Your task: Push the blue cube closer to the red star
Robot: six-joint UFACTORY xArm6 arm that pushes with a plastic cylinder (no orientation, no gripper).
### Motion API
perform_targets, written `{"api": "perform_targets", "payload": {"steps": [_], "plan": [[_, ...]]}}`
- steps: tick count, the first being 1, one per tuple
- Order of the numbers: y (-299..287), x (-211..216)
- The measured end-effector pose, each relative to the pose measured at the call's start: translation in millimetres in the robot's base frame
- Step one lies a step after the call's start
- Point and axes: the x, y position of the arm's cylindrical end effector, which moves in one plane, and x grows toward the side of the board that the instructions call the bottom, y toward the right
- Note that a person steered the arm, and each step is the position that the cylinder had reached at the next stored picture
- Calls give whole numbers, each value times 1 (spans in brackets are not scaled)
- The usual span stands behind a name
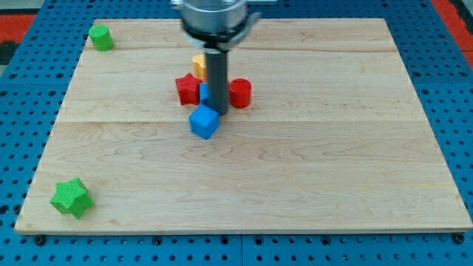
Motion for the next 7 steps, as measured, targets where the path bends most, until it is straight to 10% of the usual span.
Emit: {"api": "perform_targets", "payload": {"steps": [7], "plan": [[13, 104]]}}
